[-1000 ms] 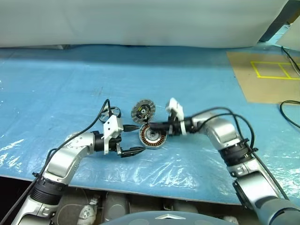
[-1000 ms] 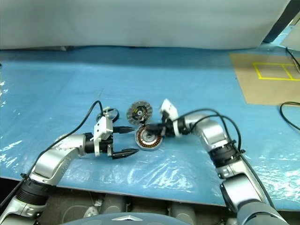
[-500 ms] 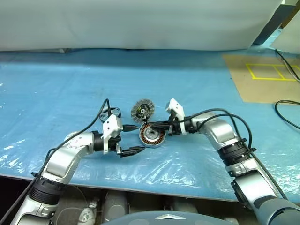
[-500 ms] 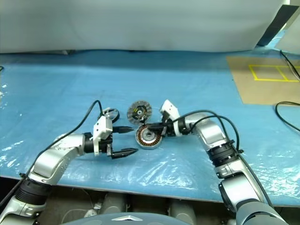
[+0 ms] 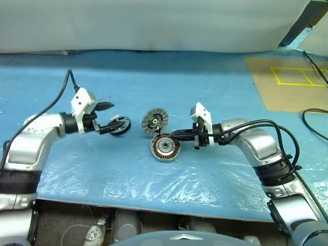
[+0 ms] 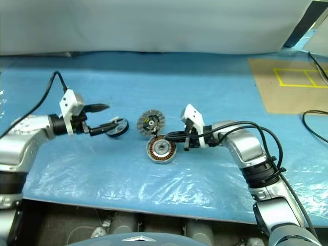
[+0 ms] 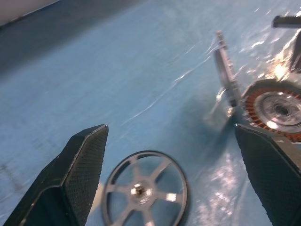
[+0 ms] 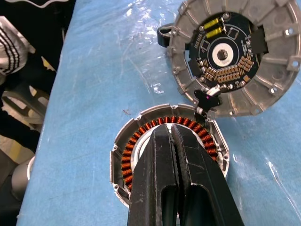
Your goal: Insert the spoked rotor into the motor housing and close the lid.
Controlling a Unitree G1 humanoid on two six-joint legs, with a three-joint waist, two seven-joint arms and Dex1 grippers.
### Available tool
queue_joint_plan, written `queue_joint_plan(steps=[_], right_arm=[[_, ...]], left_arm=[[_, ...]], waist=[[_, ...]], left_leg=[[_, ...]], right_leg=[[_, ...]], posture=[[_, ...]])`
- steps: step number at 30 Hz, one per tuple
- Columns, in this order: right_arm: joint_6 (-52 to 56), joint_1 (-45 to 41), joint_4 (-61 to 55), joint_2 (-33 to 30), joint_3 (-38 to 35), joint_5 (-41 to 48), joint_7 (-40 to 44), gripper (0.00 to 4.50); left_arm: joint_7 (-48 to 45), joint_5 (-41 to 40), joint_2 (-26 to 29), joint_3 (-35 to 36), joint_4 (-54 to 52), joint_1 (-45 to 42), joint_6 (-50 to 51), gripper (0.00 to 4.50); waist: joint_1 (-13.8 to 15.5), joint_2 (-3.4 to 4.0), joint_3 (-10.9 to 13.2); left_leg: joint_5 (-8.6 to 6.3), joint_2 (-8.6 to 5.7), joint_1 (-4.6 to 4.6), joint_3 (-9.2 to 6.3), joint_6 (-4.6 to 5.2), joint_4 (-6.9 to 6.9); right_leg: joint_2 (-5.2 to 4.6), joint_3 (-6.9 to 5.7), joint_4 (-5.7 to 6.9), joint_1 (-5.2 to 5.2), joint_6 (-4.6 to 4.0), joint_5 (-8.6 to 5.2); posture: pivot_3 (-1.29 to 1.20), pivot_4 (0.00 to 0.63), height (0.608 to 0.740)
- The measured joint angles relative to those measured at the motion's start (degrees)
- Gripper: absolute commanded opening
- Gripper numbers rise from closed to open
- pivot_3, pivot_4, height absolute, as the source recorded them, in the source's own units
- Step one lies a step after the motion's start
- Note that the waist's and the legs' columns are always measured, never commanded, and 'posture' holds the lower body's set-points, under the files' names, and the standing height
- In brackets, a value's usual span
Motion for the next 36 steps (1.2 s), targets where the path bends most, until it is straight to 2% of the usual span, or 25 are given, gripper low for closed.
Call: queue_joint_plan(steps=[3,6,10,12,19,26,30,36], right_arm=[[-0.1,0.9,0.1,0.4,0.5,-0.4,-1.2,0.03],[-0.3,1.5,0.0,0.3,0.6,-1.1,-2.5,0.03],[0.0,3.4,-1.1,-0.4,-0.3,-1.0,-3.8,0.03],[0.7,4.6,-3.2,-1.9,-1.7,0.0,-3.8,0.03],[1.4,10.7,-13.9,-8.4,-6.7,4.5,-1.5,0.03],[-0.1,12.5,-16.3,-8.2,-6.2,5.7,-1.6,0.03],[-0.4,12.1,-16.0,-6.2,-5.2,5.5,-3.2,0.03],[-1.2,11.9,-14.9,-6.2,-4.8,4.8,-3.7,0.03]], left_arm=[[-3.3,4.5,0.7,-4.4,10.1,-8.3,-2.8,4.5],[-8.0,12.8,1.1,-10.7,23.7,-17.0,-13.0,4.5],[-15.3,18.2,-1.9,-15.6,37.1,-24.3,-24.1,4.5],[-19.1,19.0,-3.6,-16.7,40.5,-26.5,-27.4,4.5],[-27.4,23.0,-6.1,-18.8,49.8,-30.2,-37.1,4.5],[-28.5,26.7,-7.1,-19.8,55.0,-30.9,-40.6,4.5],[-25.0,29.1,-8.3,-19.8,58.1,-32.9,-43.2,4.5],[-24.7,29.1,-9.1,-18.5,60.5,-35.2,-43.7,4.5]], waist=[[0.3,-0.03,0.0],[0.5,-0.03,0.0],[0.8,-0.04,0.0],[1.4,-0.04,0.0],[1.7,-0.07,0.0],[1.7,-0.07,0.0],[1.8,-0.08,0.0],[1.9,-0.08,0.0]], left_leg=[[0.03,-0.02,-0.02,0.0,0.03,0.05],[0.03,-0.04,-0.03,-0.02,0.02,0.02],[0.03,-0.07,-0.1,-0.04,0.0,-0.05],[0.03,-0.08,-0.24,-0.04,0.0,-0.05],[0.01,-0.06,-0.25,-0.13,-0.02,-0.05],[0.02,-0.01,-0.25,-0.15,-0.01,0.08],[0.02,-0.02,-0.29,-0.19,-0.01,0.09],[0.02,-0.04,-0.29,-0.2,-0.01,0.08]], right_leg=[[-0.04,0.0,0.02,0.0,0.03,0.02],[-0.07,0.01,0.01,0.0,0.27,0.16],[-0.08,-0.07,0.04,-0.04,0.3,0.18],[-0.06,-0.12,0.04,-0.16,0.3,0.18],[-0.07,-0.15,0.05,-0.17,0.36,0.22],[-0.17,-0.15,0.11,-0.13,0.4,0.25],[-0.19,-0.17,0.13,-0.11,0.43,0.27],[-0.18,-0.17,0.13,-0.11,0.44,0.27]], posture=[[0.0,0.15,0.74],[0.0,0.15,0.74],[0.0,0.15,0.74],[0.0,0.15,0.74],[0.0,0.15,0.74],[0.0,0.15,0.74],[0.0,0.15,0.74],[0.0,0.15,0.74]])
